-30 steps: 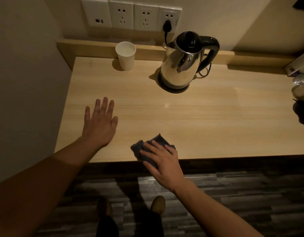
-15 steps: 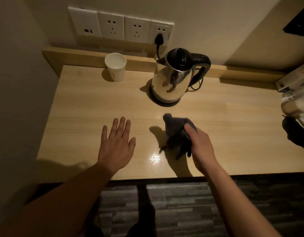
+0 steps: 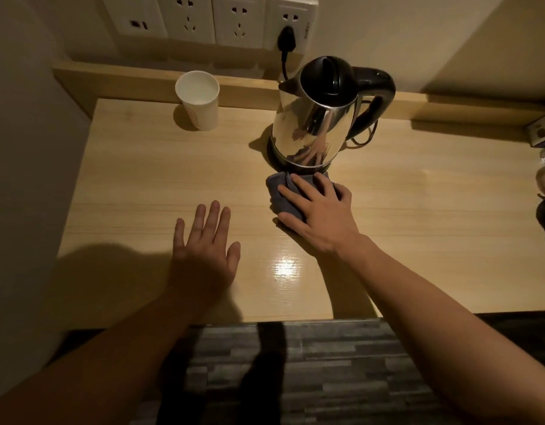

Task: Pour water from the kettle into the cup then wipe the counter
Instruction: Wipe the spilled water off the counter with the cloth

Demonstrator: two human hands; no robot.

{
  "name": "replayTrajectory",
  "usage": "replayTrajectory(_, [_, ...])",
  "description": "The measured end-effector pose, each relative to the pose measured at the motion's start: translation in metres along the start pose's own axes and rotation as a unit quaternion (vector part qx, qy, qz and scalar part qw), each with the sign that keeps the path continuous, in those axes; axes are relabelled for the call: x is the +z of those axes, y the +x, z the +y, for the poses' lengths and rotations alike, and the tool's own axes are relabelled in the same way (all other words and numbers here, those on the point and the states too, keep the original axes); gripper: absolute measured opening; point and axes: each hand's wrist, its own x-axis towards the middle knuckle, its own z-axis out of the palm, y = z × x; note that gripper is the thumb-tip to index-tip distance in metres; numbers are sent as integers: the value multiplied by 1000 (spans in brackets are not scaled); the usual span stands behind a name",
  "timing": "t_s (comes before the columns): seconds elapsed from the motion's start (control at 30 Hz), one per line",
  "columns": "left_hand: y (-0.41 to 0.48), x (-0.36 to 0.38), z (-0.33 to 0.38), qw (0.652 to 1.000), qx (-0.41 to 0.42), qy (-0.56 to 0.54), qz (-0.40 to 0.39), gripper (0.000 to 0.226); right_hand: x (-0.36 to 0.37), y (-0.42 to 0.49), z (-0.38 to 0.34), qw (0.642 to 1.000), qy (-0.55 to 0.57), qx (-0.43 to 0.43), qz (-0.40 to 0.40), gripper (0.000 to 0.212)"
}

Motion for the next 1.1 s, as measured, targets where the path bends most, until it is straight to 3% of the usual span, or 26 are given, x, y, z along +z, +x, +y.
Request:
replayTrajectory(0.27, [5,5,0,998,-36,-19,-57,70,22,-23,-18,998,49,36,8,65])
replayTrajectory(0.9, [4,-14,4,992,-48,-34,-109,69,62,-184,-67,994,95,10,47,54])
replayTrajectory(1.03, [4,-20,19,993,-63,-58,-85,70,46,-203,-69,967,249,51,9,46])
replayTrajectory(1.1, [9,-20,38,993,-59,-78,-67,70,25,-206,-66,900,423,103,-32,46])
